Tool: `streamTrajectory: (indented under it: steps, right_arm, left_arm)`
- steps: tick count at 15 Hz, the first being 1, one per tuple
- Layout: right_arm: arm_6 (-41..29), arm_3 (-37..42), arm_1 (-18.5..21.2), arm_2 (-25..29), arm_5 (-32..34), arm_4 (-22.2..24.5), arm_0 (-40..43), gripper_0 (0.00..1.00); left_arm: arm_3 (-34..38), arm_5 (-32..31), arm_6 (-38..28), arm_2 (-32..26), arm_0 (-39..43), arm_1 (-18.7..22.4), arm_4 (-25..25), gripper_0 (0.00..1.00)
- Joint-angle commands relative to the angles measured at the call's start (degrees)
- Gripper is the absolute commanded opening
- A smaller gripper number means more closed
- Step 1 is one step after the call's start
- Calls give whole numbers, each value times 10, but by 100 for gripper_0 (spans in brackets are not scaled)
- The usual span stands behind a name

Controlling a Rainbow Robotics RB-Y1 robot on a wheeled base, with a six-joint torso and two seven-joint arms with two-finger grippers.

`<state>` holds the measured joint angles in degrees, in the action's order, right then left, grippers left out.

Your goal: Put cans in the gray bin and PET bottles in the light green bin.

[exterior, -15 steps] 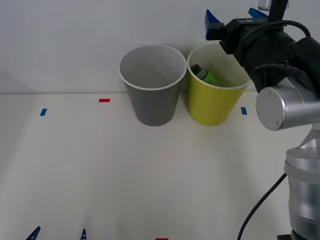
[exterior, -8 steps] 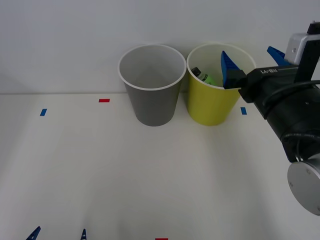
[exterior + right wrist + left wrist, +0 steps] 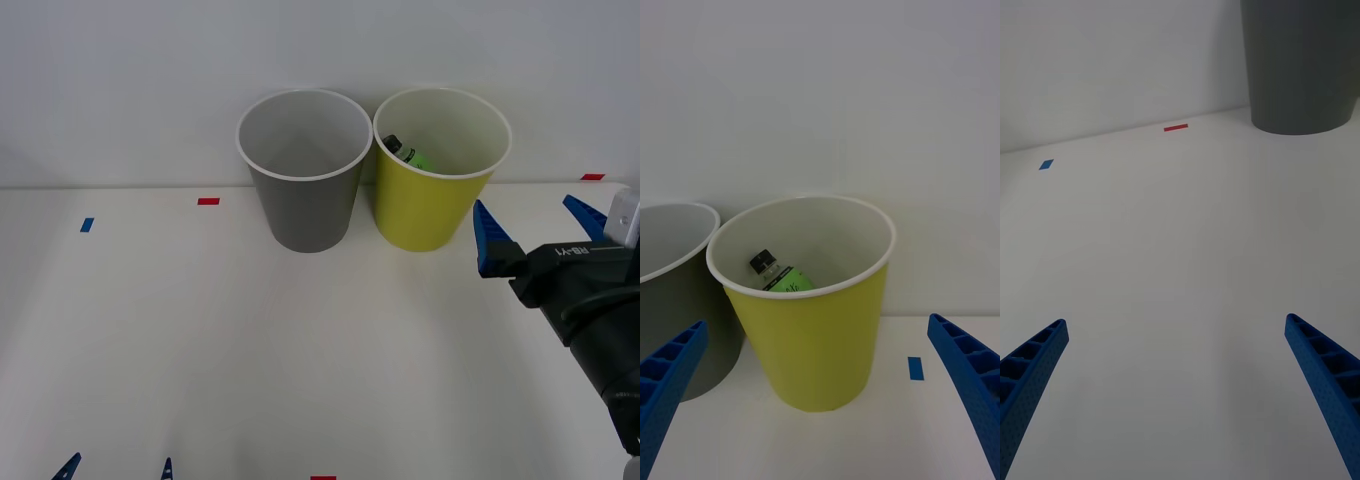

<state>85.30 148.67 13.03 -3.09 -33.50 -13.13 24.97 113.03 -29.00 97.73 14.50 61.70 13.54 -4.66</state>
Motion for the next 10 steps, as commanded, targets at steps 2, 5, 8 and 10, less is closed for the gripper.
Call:
streamTrajectory:
  steps: [2,5,8,10]
  right_arm:
    - [2,0,3,-1,7,-2,40,100]
    - [4,0,-8,-10,9,-2,67,100]
    - [7,0,-15,-20,18,0,85,100]
    - [7,-24,-7,-21,51,5,85,100]
  left_arm:
    - [0,0,0,0,0,0,0,100]
    - [0,0,0,0,0,0,0,100]
    - [0,0,0,0,0,0,0,100]
    - [0,0,0,0,0,0,0,100]
